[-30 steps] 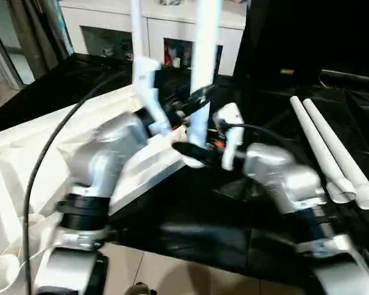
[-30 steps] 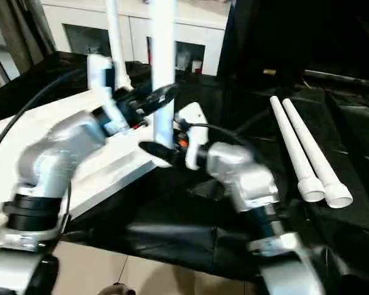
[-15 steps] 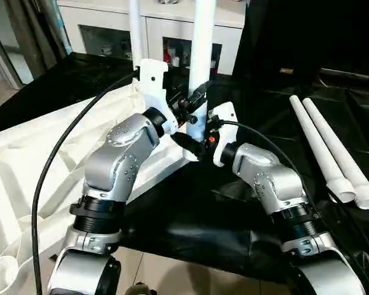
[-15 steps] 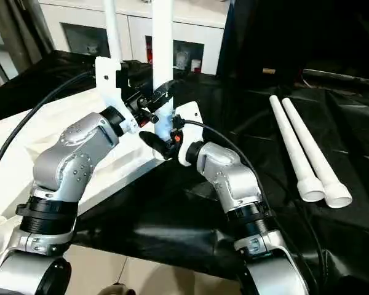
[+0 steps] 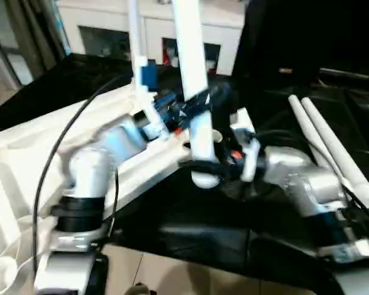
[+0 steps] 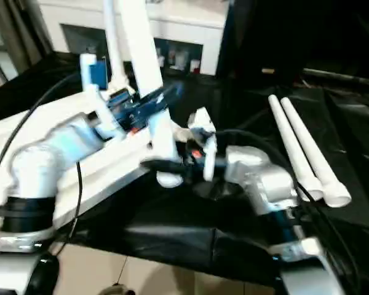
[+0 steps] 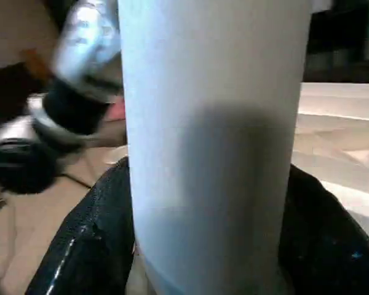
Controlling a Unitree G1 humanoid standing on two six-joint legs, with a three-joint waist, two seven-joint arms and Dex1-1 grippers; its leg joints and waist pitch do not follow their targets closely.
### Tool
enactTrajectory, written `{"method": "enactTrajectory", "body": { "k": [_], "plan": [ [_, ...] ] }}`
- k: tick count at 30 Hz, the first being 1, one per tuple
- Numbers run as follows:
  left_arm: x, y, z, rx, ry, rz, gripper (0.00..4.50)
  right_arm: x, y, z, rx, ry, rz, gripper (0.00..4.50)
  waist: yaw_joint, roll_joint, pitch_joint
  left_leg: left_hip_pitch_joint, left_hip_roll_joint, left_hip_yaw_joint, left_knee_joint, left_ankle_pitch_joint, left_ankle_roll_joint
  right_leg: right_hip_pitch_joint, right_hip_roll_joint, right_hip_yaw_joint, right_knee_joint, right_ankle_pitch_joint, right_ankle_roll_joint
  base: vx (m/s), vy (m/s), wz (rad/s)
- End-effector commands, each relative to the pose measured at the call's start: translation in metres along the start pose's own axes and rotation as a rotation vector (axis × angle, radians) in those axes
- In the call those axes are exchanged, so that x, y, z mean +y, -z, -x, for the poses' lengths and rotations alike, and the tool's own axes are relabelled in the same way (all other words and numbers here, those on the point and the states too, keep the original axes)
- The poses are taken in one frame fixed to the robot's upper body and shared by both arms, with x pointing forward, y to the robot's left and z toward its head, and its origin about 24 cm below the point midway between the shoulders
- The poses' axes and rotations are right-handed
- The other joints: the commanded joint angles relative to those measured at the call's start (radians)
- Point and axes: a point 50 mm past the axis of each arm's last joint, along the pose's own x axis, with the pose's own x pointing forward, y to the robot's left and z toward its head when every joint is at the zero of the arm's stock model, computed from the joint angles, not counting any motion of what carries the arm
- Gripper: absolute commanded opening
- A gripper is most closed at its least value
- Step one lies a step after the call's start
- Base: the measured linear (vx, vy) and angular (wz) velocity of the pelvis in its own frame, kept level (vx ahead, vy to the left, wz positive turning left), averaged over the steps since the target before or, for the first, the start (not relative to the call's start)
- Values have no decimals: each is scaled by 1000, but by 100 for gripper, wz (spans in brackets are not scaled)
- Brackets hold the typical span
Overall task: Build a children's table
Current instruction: Insert table leg to table base
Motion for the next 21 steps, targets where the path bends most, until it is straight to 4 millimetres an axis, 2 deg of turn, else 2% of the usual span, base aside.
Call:
{"method": "enactTrajectory", "body": {
  "k": [1,8,12,13,14,15,17,18,21],
  "plan": [
    [-2,-2,-1,0,23,21,277,8,-4,2,-5,-77,-2,263,2,10,-79,16,52,-21,-71,-179,9,58,-74,50,-73,-121,-232,0,0,0],
    [-3,-3,-2,-2,35,39,230,14,0,5,25,-122,-4,263,6,6,-83,15,51,-21,-68,-143,10,60,-75,49,-70,-91,-231,0,0,0],
    [-1,-4,-2,-12,11,27,206,12,1,5,35,-103,1,263,6,6,-82,16,51,-21,-69,-154,8,60,-75,50,-73,-118,-223,0,0,0],
    [0,-5,-2,-9,-2,15,205,11,1,4,30,-89,1,298,5,4,-82,15,51,-21,-69,-153,8,61,-75,49,-74,-122,-220,0,0,0],
    [1,-5,-2,-7,-23,4,205,6,-1,3,11,-41,8,298,5,4,-82,15,52,-22,-69,-151,8,60,-75,50,-74,-123,-218,0,0,0],
    [2,-6,-3,-5,-35,-2,202,3,-3,2,-3,-8,13,333,4,5,-81,14,52,-22,-70,-155,4,60,-76,49,-74,-129,-216,0,0,0],
    [5,-6,-3,8,-70,-24,199,0,-5,1,-14,18,14,338,1,4,-81,14,50,-22,-70,-155,-2,59,-74,49,-75,-133,-208,0,0,0],
    [8,-5,-3,29,-116,-45,194,-3,-5,0,2,53,29,358,2,5,-82,17,52,-23,-70,-154,-5,58,-74,49,-75,-133,-202,0,0,0],
    [18,-3,-3,90,-264,-104,191,-9,-6,-1,41,121,44,382,1,5,-84,17,52,-23,-70,-141,-10,58,-73,50,-71,-111,-197,0,0,0]
  ]
}}
